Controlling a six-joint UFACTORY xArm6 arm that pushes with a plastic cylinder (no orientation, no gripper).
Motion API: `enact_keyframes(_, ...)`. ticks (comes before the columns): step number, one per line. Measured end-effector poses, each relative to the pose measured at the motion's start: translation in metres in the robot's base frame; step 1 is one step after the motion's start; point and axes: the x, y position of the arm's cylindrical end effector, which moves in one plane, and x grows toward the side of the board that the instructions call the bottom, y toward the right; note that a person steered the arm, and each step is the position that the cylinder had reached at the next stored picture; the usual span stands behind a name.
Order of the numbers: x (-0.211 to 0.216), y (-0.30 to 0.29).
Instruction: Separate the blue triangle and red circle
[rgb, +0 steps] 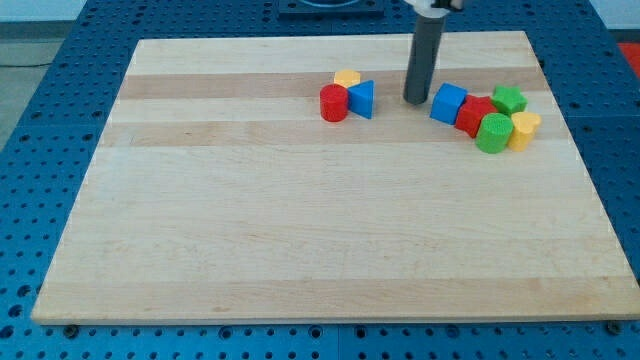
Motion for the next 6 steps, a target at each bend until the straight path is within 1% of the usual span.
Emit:
enact_keyframes(3, 0.003, -0.08)
enact_keyframes(5, 0.041, -0.137)
enact_keyframes(6, 0.037, -0.151)
